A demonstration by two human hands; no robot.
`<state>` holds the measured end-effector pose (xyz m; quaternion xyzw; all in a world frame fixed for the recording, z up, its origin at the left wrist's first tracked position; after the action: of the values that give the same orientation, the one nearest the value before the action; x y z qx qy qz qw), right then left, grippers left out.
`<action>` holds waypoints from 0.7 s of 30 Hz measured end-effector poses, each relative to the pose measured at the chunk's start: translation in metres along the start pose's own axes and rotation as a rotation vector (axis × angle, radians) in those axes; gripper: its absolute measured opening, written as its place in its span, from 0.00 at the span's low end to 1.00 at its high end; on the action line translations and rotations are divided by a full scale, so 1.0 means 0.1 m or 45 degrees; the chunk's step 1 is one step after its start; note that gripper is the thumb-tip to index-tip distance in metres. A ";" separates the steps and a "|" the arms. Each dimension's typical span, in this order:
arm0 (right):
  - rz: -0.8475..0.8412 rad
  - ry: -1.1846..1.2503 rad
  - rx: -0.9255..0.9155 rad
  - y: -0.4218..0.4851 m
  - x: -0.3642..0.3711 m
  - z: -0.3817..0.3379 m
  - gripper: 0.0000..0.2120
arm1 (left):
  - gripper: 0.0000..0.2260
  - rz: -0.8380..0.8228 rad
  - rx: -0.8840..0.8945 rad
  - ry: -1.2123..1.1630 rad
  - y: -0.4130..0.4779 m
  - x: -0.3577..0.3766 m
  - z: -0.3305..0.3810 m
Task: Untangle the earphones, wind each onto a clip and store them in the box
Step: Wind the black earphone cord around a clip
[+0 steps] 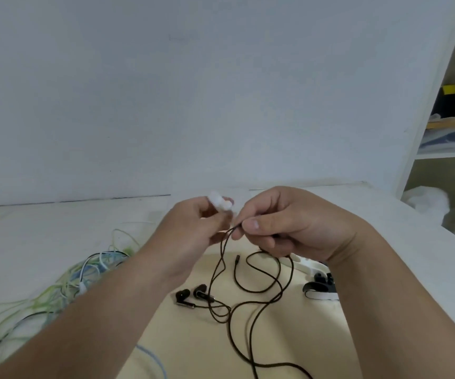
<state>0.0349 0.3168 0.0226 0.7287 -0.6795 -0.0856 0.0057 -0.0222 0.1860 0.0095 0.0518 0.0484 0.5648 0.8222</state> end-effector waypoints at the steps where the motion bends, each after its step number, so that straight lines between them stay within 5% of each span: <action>1: 0.058 -0.057 0.012 0.03 0.00 0.01 0.07 | 0.09 0.066 -0.030 -0.070 0.02 -0.12 -0.06; 8: 0.405 -0.486 -0.047 0.17 0.19 0.06 0.10 | 0.18 0.181 0.005 -0.295 -0.10 -0.49 -0.21; 14: 0.594 -0.444 -0.116 0.23 0.32 0.03 0.13 | 0.16 0.217 0.125 -0.151 -0.09 -0.50 -0.22; 21: 0.818 -0.484 -0.134 0.28 0.33 0.09 0.08 | 0.13 0.517 0.302 0.234 -0.09 -0.59 -0.24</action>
<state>0.0084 0.2828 0.0129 0.4482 -0.8570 -0.2480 -0.0566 -0.0379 0.1284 -0.0148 0.1049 0.1776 0.7109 0.6723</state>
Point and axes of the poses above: each hand's wrist, its own y-axis towards the middle knuckle, its own x-axis out of the palm, z = x × y, the point moved 5 cm from there along y, towards the middle knuckle, and after that the axes turned 15 degrees about z, right-handed, at the moved point
